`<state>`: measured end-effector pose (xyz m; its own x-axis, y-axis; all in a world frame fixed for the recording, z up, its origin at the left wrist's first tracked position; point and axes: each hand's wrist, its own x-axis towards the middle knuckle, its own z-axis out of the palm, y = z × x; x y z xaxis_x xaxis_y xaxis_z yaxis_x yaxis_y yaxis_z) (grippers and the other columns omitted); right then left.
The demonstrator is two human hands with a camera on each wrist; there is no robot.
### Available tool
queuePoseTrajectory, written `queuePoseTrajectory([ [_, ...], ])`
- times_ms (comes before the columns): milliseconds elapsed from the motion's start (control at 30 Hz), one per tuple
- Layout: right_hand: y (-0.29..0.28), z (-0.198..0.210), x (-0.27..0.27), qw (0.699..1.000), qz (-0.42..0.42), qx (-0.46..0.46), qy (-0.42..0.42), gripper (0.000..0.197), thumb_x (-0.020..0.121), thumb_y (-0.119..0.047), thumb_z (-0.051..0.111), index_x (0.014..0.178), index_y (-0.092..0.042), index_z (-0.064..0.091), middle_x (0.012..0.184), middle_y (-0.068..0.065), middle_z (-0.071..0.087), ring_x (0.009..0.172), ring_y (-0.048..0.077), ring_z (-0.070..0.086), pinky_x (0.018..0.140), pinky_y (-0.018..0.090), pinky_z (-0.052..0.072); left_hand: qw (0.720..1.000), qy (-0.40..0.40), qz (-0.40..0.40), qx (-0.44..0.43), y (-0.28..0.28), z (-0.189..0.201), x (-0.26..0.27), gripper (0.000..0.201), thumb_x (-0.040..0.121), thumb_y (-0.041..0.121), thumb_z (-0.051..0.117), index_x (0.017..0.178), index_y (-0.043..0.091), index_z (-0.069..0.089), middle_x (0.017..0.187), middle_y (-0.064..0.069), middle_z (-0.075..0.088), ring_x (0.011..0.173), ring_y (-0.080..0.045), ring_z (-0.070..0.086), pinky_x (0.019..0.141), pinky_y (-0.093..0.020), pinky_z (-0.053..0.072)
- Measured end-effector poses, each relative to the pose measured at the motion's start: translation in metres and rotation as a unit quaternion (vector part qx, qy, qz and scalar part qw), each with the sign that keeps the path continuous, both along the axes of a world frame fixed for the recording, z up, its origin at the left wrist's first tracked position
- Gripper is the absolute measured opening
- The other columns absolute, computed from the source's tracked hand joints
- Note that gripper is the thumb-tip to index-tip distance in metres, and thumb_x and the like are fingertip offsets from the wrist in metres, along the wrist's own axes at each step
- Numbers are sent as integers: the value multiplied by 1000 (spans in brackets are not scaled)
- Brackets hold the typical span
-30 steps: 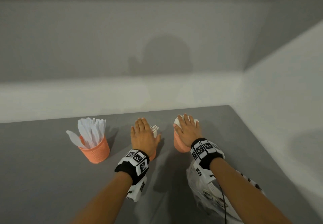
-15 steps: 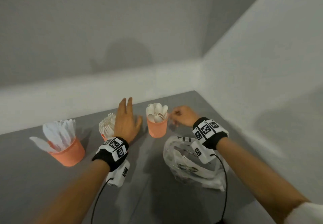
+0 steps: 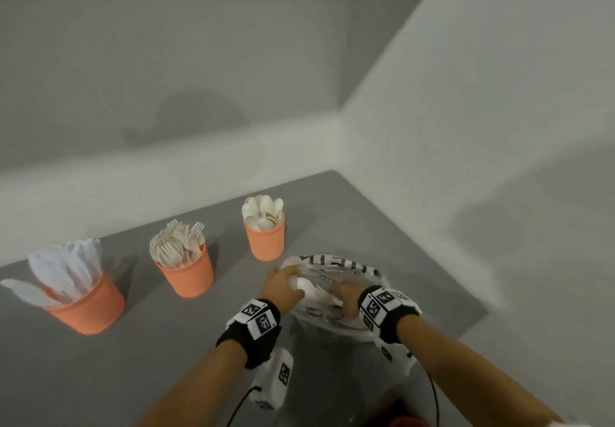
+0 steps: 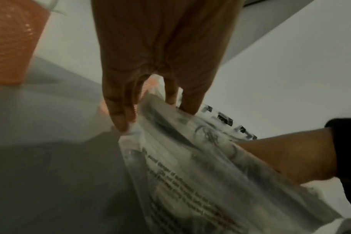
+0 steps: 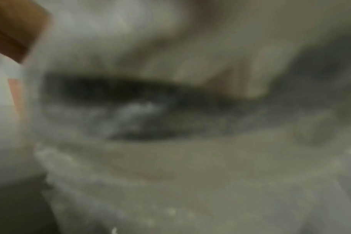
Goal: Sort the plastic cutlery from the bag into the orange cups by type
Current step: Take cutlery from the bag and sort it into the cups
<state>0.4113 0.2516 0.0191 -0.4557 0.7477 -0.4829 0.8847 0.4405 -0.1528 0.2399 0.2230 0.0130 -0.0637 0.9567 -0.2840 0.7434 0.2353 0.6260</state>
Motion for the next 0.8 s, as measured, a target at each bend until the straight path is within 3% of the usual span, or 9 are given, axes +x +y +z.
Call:
queuePoseTrajectory([
  [133, -6, -12, -5, 999, 7, 45, 14, 56, 93, -29, 51, 144, -23, 29, 146, 9, 40, 132, 29, 39, 110, 40, 29, 999, -1, -41, -18, -8, 5, -1, 54, 83, 0, 53, 134, 13, 43, 132, -18, 46, 119, -33, 49, 95, -33, 44],
  [200, -3, -20, -9, 999, -36, 21, 20, 49, 90, -24, 55, 137, -18, 40, 138, 11, 49, 125, 31, 47, 104, 38, 36, 998, -12, -56, -13, -11, 10, -2, 54, 82, -3, 50, 134, 12, 43, 133, -18, 45, 118, -34, 50, 93, -35, 46],
  [300, 0, -23, -15, 997, -68, -22, 11, 33, 90, -24, 55, 120, -11, 52, 123, 11, 60, 112, 29, 56, 94, 34, 41, 997, -18, -73, -11, -13, 17, -6, 58, 82, -2, 52, 137, 12, 41, 136, -17, 42, 119, -34, 49, 92, -34, 45],
  [400, 4, -22, -18, 998, -67, -4, 13, 38, 91, -25, 53, 124, -6, 52, 126, 14, 59, 115, 30, 55, 98, 34, 40, 997, -25, -79, -10, -15, 19, -8, 59, 82, 0, 57, 137, 10, 40, 139, -17, 41, 119, -34, 51, 91, -33, 44],
  [467, 7, -24, -17, 995, -82, 19, 59, 39, 89, -27, 55, 124, -10, 53, 124, 11, 60, 115, 29, 55, 98, 34, 40, 997, -25, -67, -20, -16, 20, -10, 62, 82, 1, 57, 140, 10, 37, 142, -16, 37, 121, -35, 49, 95, -34, 43],
  [633, 12, -27, -12, 993, -105, 13, 56, 37, 85, -34, 60, 112, -9, 59, 115, 10, 64, 106, 28, 59, 91, 32, 45, 998, -33, -54, -27, -14, 22, -12, 65, 81, 4, 61, 140, 10, 35, 139, -18, 40, 119, -38, 51, 90, -35, 48],
  [700, 14, -28, -13, 992, -103, 2, 68, 30, 83, -37, 63, 102, -14, 61, 105, 9, 66, 99, 27, 60, 85, 32, 47, 997, -37, -53, -32, -12, 24, -11, 65, 81, 4, 61, 141, 10, 34, 137, -18, 41, 115, -40, 53, 79, -36, 54],
  [767, 16, -27, -12, 993, -97, 4, 68, 20, 80, -41, 66, 80, -23, 55, 93, 6, 63, 87, 23, 58, 76, 29, 44, 997, -53, -45, -41, -11, 24, -11, 65, 82, 2, 60, 140, 11, 35, 136, -17, 40, 109, -39, 56, 54, -23, 55],
  [800, 16, -26, -12, 993, -99, 5, 63, 23, 80, -42, 66, 77, -23, 53, 91, 7, 63, 82, 21, 54, 74, 28, 42, 997, -57, -43, -42, -10, 23, -11, 63, 82, 1, 60, 139, 11, 36, 134, -18, 40, 107, -39, 57, 47, -19, 53],
])
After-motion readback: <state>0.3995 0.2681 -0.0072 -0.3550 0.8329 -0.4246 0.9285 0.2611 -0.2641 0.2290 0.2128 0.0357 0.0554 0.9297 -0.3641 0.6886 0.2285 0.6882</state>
